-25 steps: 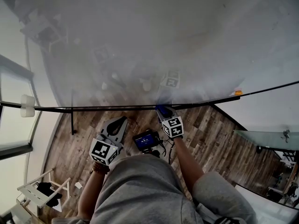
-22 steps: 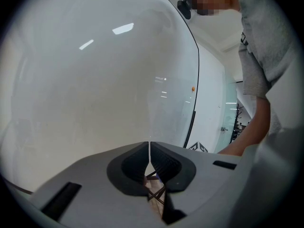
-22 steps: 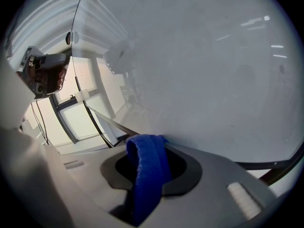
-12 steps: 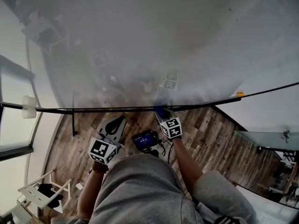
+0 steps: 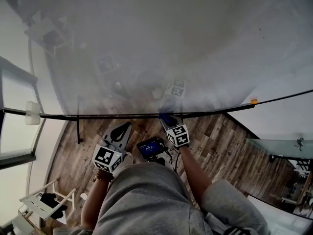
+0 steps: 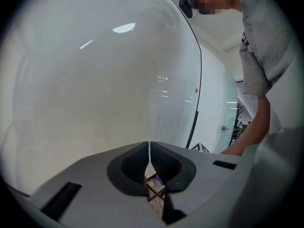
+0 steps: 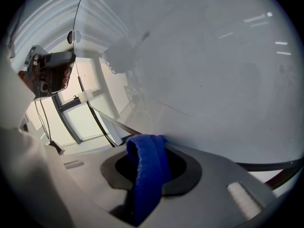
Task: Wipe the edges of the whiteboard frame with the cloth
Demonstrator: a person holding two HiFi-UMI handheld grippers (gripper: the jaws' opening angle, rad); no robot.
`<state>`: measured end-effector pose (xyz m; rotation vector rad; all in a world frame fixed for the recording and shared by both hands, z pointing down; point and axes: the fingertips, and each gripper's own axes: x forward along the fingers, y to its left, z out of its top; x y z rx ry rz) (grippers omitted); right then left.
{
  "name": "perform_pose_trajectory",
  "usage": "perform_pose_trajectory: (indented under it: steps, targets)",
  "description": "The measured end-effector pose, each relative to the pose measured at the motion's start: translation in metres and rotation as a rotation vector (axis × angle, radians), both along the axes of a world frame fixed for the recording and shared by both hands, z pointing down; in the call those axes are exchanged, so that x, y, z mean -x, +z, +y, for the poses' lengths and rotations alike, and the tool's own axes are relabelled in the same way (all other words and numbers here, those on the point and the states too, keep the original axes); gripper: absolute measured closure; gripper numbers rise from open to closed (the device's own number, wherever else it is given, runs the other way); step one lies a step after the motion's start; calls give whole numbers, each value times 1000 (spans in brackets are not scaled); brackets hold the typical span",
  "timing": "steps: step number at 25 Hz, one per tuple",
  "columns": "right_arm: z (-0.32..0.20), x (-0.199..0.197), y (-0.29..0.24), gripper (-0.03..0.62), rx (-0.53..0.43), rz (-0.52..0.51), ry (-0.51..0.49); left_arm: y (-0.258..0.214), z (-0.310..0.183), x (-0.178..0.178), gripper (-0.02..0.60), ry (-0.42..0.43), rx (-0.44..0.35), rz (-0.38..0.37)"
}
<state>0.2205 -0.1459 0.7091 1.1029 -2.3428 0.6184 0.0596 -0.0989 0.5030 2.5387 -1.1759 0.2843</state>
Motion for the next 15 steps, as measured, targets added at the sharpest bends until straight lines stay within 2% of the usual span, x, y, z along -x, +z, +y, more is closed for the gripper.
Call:
perform_pose_trajectory:
  steps: [15]
  targets:
    - [1, 40, -1, 491, 3, 3, -51, -7, -9, 31, 563, -31, -28, 15]
